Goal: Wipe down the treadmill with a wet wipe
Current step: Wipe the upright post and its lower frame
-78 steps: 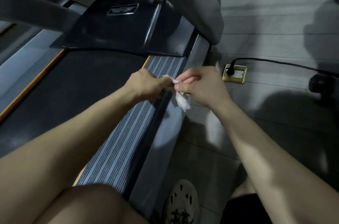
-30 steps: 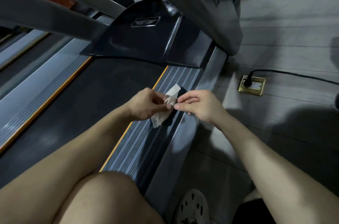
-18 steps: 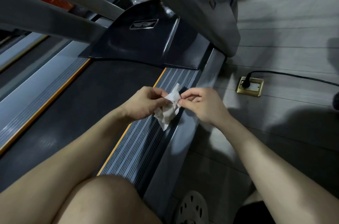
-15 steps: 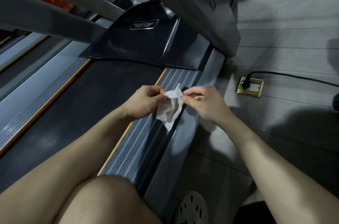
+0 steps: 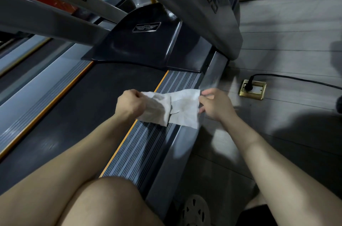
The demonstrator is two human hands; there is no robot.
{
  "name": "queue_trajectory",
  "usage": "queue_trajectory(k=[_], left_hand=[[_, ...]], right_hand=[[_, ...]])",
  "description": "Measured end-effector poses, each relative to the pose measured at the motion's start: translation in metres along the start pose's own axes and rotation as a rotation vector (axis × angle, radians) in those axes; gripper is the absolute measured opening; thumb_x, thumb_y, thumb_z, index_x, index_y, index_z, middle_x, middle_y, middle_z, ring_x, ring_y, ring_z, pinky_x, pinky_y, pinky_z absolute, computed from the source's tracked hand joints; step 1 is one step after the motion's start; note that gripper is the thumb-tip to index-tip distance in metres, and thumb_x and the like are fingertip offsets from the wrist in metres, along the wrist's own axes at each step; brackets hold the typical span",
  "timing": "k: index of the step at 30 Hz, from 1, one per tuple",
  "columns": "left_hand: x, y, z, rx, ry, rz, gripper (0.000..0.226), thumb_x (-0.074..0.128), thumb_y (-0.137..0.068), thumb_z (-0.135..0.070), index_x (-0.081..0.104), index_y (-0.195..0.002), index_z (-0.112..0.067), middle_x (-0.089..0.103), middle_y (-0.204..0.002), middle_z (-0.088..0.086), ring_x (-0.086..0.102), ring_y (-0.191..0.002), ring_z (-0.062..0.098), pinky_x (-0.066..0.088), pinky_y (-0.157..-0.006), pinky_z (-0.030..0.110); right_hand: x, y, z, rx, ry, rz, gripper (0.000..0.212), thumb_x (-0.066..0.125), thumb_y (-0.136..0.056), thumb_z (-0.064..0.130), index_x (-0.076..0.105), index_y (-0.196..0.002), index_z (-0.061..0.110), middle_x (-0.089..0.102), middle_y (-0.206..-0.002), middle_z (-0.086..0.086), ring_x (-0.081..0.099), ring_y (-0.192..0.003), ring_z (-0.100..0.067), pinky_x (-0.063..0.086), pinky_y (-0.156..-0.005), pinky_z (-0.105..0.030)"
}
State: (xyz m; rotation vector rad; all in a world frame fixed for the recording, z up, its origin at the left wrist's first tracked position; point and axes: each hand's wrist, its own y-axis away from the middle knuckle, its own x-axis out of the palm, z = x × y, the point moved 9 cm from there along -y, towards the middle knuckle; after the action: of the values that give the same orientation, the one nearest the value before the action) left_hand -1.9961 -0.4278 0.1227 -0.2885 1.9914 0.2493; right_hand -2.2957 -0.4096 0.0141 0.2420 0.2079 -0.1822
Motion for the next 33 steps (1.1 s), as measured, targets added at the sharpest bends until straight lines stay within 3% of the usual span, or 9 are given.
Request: queue_trajectory(k=[5,10,13,18,20,22,25,30,33], left_hand=[[-0.002,-0.004,0.017,-0.064,0.064,-0.008,0.024,0.059,-0.101,-0.026,0.076,-0.117,-0.019,0.074,-0.111,0.005,0.063,-0.093,0.021,0.050,-0.078,0.031],[-0.012,-0.003,0.021,-0.119,0.163,-0.071,0.027,0.053,-0.100,-0.022,0.075,-0.115,-0.019,0.072,-0.112,0.005,0.065,-0.102,0.025,0.049,-0.080,0.034],[-0.018,-0.004,0.032,-0.173,0.042,-0.123,0.029,0.054,-0.101,-0.029,0.071,-0.122,-0.017,0.071,-0.116,0.009,0.066,-0.106,0.031,0.055,-0.083,0.038],[-0.001,0.000,0.023,-0.108,-0.209,-0.030,0.063,0.076,-0.086,-0.057,0.058,-0.128,-0.015,0.059,-0.132,0.010,0.060,-0.121,0.032,0.055,-0.101,0.049],[0.006,-0.001,0.009,-0.009,-0.178,0.023,0.045,0.071,-0.090,-0.061,0.069,-0.105,-0.018,0.072,-0.107,0.005,0.069,-0.102,0.026,0.061,-0.085,0.042],[0.019,0.003,-0.001,0.025,-0.077,0.140,0.054,0.064,-0.091,-0.072,0.075,-0.090,-0.019,0.075,-0.089,0.002,0.072,-0.089,0.022,0.061,-0.075,0.035],[0.036,0.011,-0.011,0.040,-0.024,0.244,0.065,0.070,-0.076,-0.086,0.077,-0.087,-0.022,0.076,-0.083,-0.002,0.073,-0.082,0.016,0.057,-0.067,0.030],[0.031,0.008,-0.031,0.162,-0.007,0.159,0.027,0.084,-0.083,-0.045,0.072,-0.082,-0.021,0.072,-0.082,-0.003,0.070,-0.082,0.017,0.044,-0.056,0.025],[0.023,0.012,-0.044,0.242,0.247,0.200,0.020,0.073,-0.086,-0.035,0.066,-0.081,-0.017,0.067,-0.073,-0.008,0.061,-0.072,0.013,0.046,-0.060,0.025]], right_hand=[[0.007,-0.002,-0.001,-0.029,0.127,-0.009,0.039,0.070,-0.093,0.054,0.064,-0.114,0.022,0.077,-0.099,0.001,0.073,-0.099,-0.019,0.054,-0.093,-0.036],[0.011,0.002,0.008,-0.086,0.188,-0.031,0.035,0.085,-0.086,0.027,0.065,-0.112,0.014,0.074,-0.097,-0.001,0.071,-0.099,-0.026,0.057,-0.088,-0.040],[0.001,0.003,0.013,-0.119,0.218,-0.097,0.048,0.085,-0.085,0.032,0.060,-0.123,0.017,0.074,-0.102,0.000,0.070,-0.098,-0.023,0.057,-0.084,-0.039],[0.007,0.020,0.028,-0.242,0.362,-0.205,0.078,0.089,-0.082,0.033,0.045,-0.145,0.020,0.056,-0.139,-0.010,0.061,-0.121,-0.029,0.056,-0.098,-0.047],[0.006,0.028,0.048,-0.385,0.430,-0.261,0.054,0.082,-0.089,0.025,0.056,-0.135,0.022,0.053,-0.133,-0.008,0.059,-0.116,-0.027,0.057,-0.096,-0.047],[0.017,0.032,0.060,-0.472,0.379,-0.160,0.029,0.076,-0.094,0.022,0.069,-0.122,0.022,0.059,-0.120,0.002,0.062,-0.104,-0.015,0.058,-0.091,-0.039],[0.041,0.037,0.061,-0.536,0.374,0.017,0.023,0.078,-0.094,0.023,0.079,-0.118,0.023,0.066,-0.111,0.010,0.064,-0.096,-0.008,0.057,-0.091,-0.030],[0.038,0.034,0.056,-0.501,0.311,0.043,0.032,0.078,-0.093,0.020,0.076,-0.124,0.029,0.073,-0.105,0.013,0.067,-0.092,-0.004,0.059,-0.093,-0.032],[0.021,0.031,0.061,-0.516,0.291,-0.029,0.057,0.079,-0.093,0.022,0.060,-0.146,0.030,0.061,-0.134,0.008,0.061,-0.115,-0.012,0.053,-0.104,-0.034]])
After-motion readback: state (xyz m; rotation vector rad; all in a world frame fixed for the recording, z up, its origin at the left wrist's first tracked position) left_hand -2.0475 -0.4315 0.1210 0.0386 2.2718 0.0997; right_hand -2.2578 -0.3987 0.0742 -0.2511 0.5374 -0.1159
